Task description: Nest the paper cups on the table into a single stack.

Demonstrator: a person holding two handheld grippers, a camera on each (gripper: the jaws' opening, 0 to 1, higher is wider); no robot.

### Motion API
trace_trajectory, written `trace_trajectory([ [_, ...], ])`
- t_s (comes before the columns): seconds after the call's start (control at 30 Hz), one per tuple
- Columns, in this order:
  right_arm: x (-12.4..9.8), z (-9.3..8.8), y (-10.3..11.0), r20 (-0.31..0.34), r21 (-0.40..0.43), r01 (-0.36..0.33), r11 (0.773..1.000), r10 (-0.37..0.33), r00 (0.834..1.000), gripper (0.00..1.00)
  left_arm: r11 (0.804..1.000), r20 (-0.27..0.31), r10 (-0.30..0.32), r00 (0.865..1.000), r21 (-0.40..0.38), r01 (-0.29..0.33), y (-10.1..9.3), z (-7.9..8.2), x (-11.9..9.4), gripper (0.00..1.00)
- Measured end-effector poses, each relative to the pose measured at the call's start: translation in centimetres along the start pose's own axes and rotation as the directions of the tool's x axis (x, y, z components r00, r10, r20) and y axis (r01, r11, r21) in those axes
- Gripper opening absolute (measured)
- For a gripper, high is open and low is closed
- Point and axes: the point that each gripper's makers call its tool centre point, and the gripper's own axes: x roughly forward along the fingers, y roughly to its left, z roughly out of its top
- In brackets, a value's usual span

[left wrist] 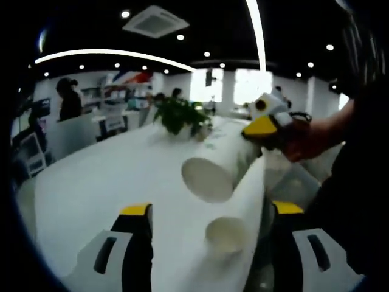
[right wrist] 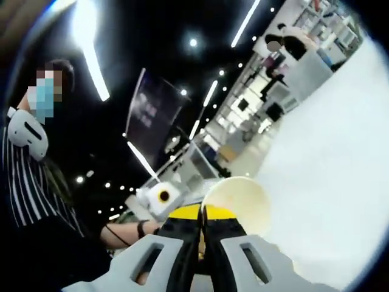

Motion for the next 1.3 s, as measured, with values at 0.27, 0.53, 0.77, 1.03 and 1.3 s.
trace_trajectory([
  [0.27,0.1,0.2,-0.3,-0.008,0.001,0.012,1.000,-0.012,1.000,0.00,1.000,0.010,0.027,1.000,0.005,-0.027,-0.1,-0.6,-0.6,0.88],
  [0.53,0.0,-0.3,-0.3,-0.104,-0.121,0.047,0.992,-0.060,0.993,0.00,0.999,-0.004,0.034,0.999,-0.031,-0.034,-0.3,-1.7,-0.9,0.99],
  [0.77,0.2,-2.1,-0.4,-0.348,-0.454,0.037,0.890,-0.215,0.912,0.00,0.999,-0.025,0.039,0.999,-0.019,-0.040,-0.2,-2.1,-1.1,0.99],
  [1.03,1.3,-4.2,-0.6,-0.546,-0.662,-0.133,0.738,-0.353,0.760,0.00,0.998,-0.054,0.050,0.997,-0.025,-0.051,0.1,-3.2,-1.1,0.97],
  [1.3,1.0,-7.7,-2.0,-0.655,-0.698,-0.269,0.664,-0.440,0.614,0.00,0.997,-0.055,0.062,0.997,-0.046,-0.065,-0.2,-3.9,-1.4,0.96],
])
